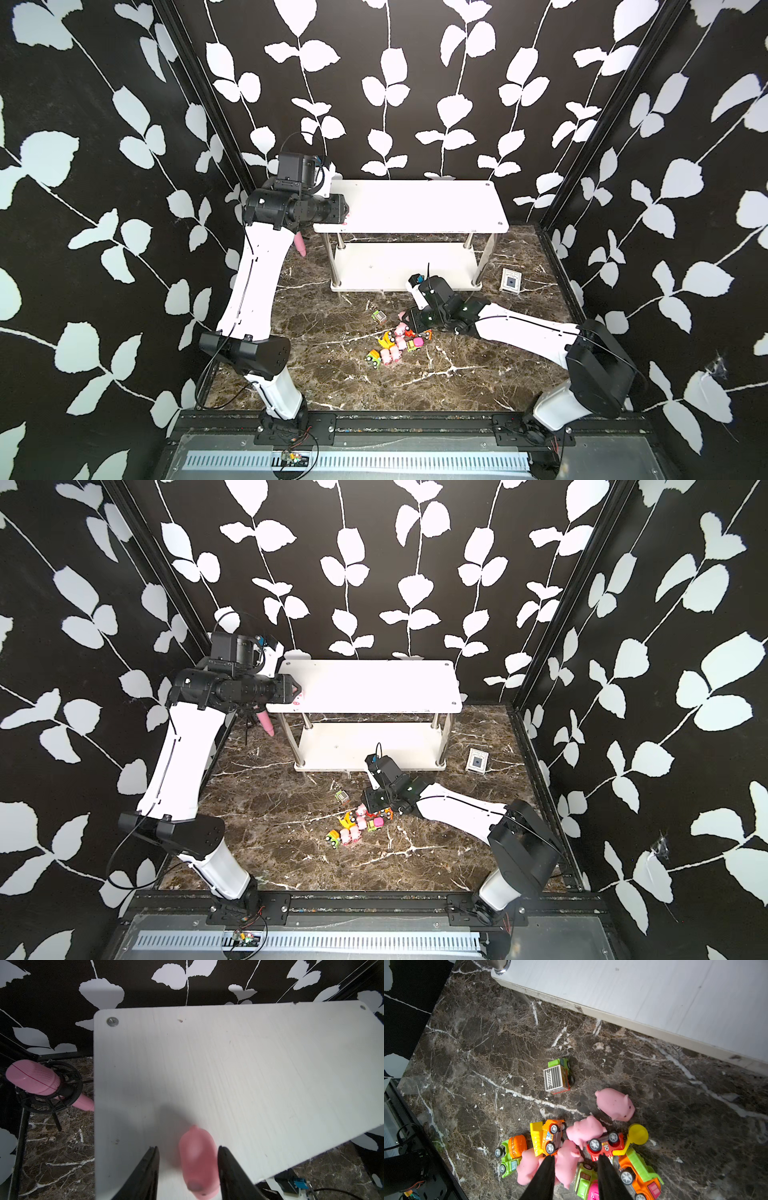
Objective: Organize plastic toys on shelves
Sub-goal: Place the plastic toy on the shelf, then pick up the plastic toy at the center of the board.
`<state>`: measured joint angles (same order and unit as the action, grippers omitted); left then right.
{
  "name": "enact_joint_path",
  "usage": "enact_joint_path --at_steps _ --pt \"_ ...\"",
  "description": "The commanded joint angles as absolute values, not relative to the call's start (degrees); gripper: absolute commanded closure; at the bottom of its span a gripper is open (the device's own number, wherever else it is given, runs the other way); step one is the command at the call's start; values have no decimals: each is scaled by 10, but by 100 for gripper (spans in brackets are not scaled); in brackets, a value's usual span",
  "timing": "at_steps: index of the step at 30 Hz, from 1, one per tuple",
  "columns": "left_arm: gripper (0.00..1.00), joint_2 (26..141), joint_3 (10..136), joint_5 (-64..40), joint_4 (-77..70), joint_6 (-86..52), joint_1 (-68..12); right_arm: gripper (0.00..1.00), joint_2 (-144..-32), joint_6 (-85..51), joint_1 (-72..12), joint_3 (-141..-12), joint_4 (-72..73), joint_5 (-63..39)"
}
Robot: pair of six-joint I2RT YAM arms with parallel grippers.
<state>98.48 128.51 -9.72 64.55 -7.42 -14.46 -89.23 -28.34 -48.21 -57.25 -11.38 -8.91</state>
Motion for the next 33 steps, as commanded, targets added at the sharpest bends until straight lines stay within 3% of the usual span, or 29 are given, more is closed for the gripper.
enact_joint_path --at_steps 1,15,19,26,33 --pt "51 961 1296 -88 658 -65 -142 63 -894 -286 -479 -556 -100 -93" --pt "38 852 1211 -99 638 -46 -142 61 -873 -265 -480 -553 -117 -93" --pt "39 770 1089 -142 611 -54 -142 61 -873 -249 -482 -555 -131 -115" --pt "44 615 763 -207 484 -130 -178 62 -897 -225 -505 -566 -155 -140" --pt "51 619 548 -213 333 -225 -295 66 -942 -231 -545 -583 -153 -138"
